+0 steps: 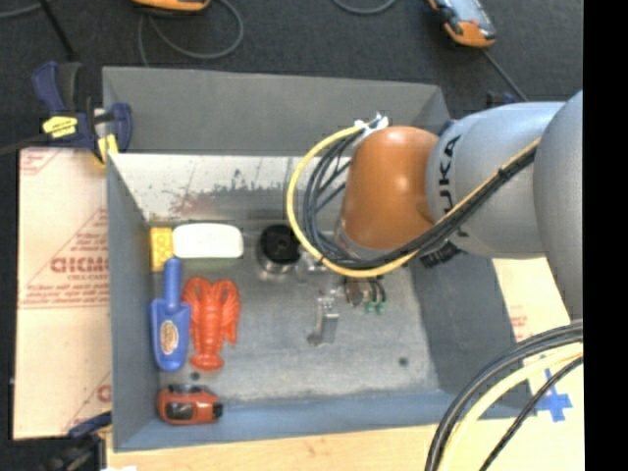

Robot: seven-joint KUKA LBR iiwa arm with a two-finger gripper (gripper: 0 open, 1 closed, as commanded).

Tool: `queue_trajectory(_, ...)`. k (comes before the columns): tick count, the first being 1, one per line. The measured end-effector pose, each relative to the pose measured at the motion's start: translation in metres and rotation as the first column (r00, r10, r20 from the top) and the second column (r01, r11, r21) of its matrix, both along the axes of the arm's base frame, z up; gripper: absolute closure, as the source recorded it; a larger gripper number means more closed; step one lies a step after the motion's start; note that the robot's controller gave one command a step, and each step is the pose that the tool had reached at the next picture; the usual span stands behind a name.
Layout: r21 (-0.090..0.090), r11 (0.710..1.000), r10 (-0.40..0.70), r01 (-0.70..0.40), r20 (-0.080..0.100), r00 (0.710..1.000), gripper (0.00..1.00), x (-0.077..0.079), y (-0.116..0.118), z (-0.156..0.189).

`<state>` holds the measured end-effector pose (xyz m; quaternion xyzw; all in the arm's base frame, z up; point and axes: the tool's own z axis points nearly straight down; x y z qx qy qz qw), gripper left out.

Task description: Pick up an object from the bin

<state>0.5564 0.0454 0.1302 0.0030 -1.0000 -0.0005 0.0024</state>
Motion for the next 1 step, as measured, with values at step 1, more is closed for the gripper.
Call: queue_trajectory(1,0.000,1.000,-0.001,0.001,0.008,1.000,0.00,0.0018,-0.0001,0.0046)
